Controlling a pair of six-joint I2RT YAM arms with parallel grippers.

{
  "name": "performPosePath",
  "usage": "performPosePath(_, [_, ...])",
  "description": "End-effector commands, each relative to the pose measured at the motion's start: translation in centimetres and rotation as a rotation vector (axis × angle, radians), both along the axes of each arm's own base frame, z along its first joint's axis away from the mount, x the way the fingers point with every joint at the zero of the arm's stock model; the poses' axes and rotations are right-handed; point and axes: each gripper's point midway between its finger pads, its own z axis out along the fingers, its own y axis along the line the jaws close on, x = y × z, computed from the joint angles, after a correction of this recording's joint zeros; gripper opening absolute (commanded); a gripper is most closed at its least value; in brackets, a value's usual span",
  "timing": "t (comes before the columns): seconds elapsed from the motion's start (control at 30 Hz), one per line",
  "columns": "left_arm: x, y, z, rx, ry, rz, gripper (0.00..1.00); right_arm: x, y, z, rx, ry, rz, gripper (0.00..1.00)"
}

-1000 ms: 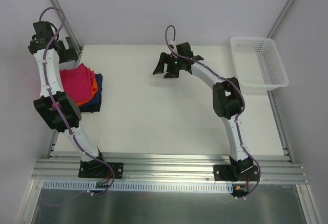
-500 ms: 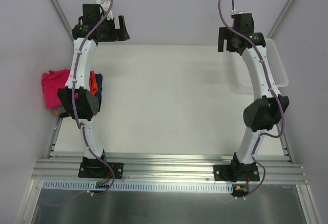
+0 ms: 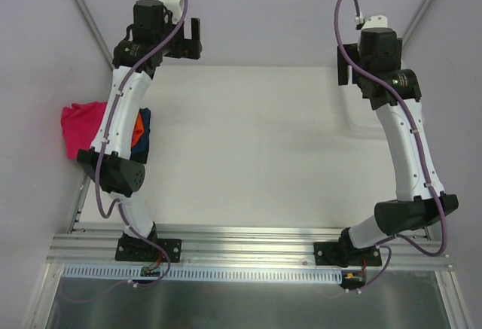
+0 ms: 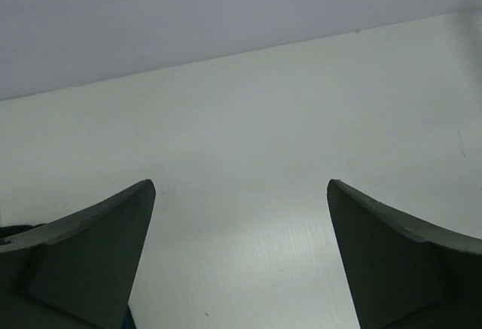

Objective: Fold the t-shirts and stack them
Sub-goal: Put the neatly folded tshirt into the corner of the board with the left arm

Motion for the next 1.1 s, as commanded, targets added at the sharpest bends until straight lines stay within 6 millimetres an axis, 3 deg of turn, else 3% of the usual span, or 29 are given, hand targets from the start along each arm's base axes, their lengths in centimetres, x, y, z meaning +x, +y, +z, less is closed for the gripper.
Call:
performPosePath(0.0, [-3.4,1.5,7.4,0.070,-0.209,0.008,0.99,-2.5,-0.1,3.1,0.064,-0.086,0.002,1.00])
performPosePath(0.27, [-6.2,4.9,7.6,0.173,-0.232,0.122,0.99,-5.9,0.5,4.3,0.144,-0.126,0.054,1.00])
performPosePath(0.4, [-8.3,6.5,9.1,0.193,-0.270,0.178,0.99,-7.5,0.5,4.7,0.161,-0.142,0.069,0.99])
performPosePath(0.73, [-10.4,6.1,11.2,0.125,-0.318,0.167,0.99,-9.9,0.3,4.6,0.204,-0.150,0.096,1.00])
performPosePath(0.93, [-10.9,6.5,11.1,0.127,-0.316,0.179,0.99,-9.7,0.9,4.9,0.241,-0.153,0.121,1.00])
performPosePath(1.07, [-11.3,6.6,10.9,0.124,-0.314,0.182,0.99,-9.2,0.3,4.5,0.233,-0.135,0.095,1.00])
